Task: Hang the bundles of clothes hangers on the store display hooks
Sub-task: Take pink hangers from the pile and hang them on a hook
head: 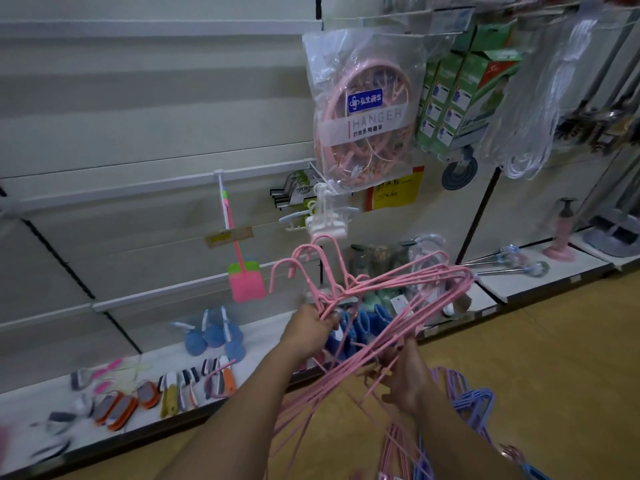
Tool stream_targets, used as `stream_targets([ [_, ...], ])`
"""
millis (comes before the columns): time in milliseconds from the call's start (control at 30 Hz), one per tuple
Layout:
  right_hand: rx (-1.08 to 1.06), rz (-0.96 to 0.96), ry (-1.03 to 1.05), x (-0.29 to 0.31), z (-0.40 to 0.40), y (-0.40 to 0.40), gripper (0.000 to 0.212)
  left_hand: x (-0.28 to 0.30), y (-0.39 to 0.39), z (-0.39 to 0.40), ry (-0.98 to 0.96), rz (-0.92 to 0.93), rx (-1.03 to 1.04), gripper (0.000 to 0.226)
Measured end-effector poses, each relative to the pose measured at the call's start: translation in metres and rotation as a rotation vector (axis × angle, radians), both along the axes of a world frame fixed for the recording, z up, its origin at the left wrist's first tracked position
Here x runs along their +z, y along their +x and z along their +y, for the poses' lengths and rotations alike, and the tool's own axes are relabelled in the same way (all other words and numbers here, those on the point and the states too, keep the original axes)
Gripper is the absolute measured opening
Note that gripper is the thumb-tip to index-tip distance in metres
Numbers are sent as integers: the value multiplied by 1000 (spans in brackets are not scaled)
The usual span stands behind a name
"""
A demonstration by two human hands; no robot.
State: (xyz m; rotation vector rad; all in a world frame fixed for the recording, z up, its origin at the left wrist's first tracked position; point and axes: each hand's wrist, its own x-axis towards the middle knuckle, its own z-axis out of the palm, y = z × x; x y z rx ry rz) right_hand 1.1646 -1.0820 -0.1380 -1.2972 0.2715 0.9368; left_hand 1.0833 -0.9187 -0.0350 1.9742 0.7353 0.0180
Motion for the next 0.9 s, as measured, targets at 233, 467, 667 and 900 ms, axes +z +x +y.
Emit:
stream_targets([
  [233,143,-62,-93,17,40,-23,25,-4,-23,33,44,-3,133,24],
  [467,459,-178,-218,29,100,-73,25,-20,-80,88,22,18,290,29],
  [667,623,-241,-205,33,163,-132,21,-30,-141,145,48,70,484,27],
  [900,791,-354,-317,37,242,-207,16,-51,-228,203,44,98,638,29],
])
